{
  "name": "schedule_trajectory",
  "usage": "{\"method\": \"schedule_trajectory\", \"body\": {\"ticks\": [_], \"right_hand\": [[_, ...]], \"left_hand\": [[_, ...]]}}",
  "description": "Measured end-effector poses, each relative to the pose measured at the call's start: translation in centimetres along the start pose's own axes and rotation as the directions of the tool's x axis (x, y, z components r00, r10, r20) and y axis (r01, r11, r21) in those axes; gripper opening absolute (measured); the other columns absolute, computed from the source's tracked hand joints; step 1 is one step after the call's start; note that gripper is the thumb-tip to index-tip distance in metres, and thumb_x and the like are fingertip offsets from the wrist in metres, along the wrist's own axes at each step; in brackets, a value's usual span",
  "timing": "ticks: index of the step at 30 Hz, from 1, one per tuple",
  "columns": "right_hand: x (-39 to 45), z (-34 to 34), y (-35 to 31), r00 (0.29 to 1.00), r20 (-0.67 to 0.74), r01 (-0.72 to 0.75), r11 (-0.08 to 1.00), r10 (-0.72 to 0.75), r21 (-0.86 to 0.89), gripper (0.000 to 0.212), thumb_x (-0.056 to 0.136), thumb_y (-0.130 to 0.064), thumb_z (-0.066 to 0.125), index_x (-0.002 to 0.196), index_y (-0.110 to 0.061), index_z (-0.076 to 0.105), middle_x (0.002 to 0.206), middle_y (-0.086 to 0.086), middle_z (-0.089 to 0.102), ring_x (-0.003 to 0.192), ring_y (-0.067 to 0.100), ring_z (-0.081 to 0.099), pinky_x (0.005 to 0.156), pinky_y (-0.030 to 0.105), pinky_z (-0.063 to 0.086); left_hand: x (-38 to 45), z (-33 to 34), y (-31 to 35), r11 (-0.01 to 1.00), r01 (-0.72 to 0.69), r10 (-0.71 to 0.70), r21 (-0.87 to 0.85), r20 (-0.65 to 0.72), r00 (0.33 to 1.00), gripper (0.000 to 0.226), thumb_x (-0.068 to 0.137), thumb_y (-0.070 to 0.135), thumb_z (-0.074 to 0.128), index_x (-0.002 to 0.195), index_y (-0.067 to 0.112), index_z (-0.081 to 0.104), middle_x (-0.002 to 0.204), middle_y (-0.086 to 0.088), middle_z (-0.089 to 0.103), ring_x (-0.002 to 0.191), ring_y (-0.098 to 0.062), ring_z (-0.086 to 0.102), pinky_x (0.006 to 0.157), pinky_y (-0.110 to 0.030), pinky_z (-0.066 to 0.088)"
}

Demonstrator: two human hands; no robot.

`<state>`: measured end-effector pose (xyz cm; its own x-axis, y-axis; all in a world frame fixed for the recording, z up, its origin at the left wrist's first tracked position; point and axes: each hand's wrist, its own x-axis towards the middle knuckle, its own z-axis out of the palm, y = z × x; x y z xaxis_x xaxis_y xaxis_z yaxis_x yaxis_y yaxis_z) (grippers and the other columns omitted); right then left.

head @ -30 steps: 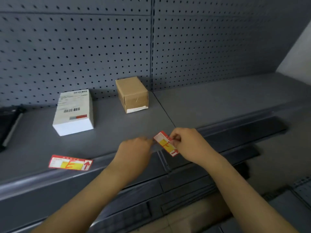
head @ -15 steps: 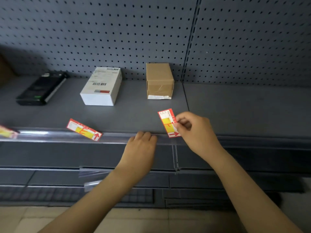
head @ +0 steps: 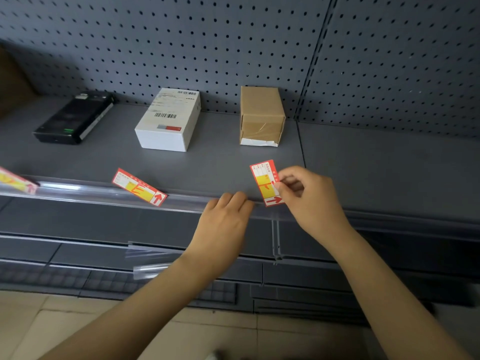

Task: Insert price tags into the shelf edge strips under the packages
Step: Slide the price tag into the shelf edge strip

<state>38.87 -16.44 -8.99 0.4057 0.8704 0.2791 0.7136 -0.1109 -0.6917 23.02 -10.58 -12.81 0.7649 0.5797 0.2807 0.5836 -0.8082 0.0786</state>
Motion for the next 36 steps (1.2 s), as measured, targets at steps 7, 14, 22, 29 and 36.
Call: {"method": "schedule_trajectory", "body": {"ticks": [7,14,22,29,36], "right_hand": [[-0.1,0.4,0.1,1.0,0.013,0.026,0.997,-0.025,-0.072,0.01,0.087,-0.011,0.064,0.097,-0.014,0.066,0.091,-0.001,0.069,0.074,0.002,0.061,0.061,0.005,0.049],[-0.2,0.7,-0.1,0.996,-0.042,0.074,0.996,-0.076,-0.053,0.01,0.087,-0.012,0.065,0.096,-0.014,0.066,0.093,0.001,0.07,0.079,0.007,0.063,0.066,0.012,0.051],[-0.7,2.4,0.6,0.949,0.126,0.315,0.868,-0.289,-0.383,0.01,0.087,-0.018,0.063,0.094,-0.014,0.069,0.088,0.004,0.064,0.083,0.023,0.056,0.066,0.037,0.047],[-2.4,2.2,0.8,0.987,0.001,0.152,0.933,-0.16,-0.325,0.041,0.083,-0.02,0.069,0.122,-0.019,0.056,0.118,0.0,0.058,0.11,0.017,0.048,0.089,0.027,0.036],[-4.0,1.8,0.9,0.998,-0.067,0.001,0.962,-0.02,-0.273,0.013,0.083,-0.015,0.069,0.095,-0.015,0.065,0.095,0.0,0.066,0.089,0.015,0.059,0.07,0.031,0.054]], "left_hand": [[1.0,-0.4,-0.1,0.999,-0.043,0.043,0.033,0.003,0.999,0.034,0.049,0.004,0.081,0.078,0.015,0.069,0.072,-0.003,0.064,0.063,-0.024,0.061,0.054,-0.028,0.047],[1.0,-0.6,0.2,0.998,-0.06,0.06,0.016,-0.007,0.998,0.031,0.046,0.006,0.086,0.067,0.015,0.066,0.062,-0.004,0.061,0.053,-0.023,0.06,0.05,-0.027,0.046],[0.2,-0.6,-0.6,0.995,-0.073,0.071,-0.072,-0.025,0.997,0.035,0.053,-0.005,0.078,0.082,0.013,0.073,0.081,-0.006,0.07,0.066,-0.027,0.065,0.057,-0.031,0.052],[-0.6,-3.3,-2.0,0.978,0.023,-0.043,-0.208,-0.09,0.995,0.022,0.069,-0.002,0.073,0.084,0.013,0.07,0.079,-0.005,0.07,0.062,-0.027,0.065,0.052,-0.031,0.05],[1.4,-4.1,-2.7,0.946,0.063,-0.09,-0.317,-0.072,0.993,0.032,0.09,0.009,0.057,0.121,0.014,0.059,0.121,-0.006,0.061,0.104,-0.026,0.061,0.087,-0.034,0.051]]}}
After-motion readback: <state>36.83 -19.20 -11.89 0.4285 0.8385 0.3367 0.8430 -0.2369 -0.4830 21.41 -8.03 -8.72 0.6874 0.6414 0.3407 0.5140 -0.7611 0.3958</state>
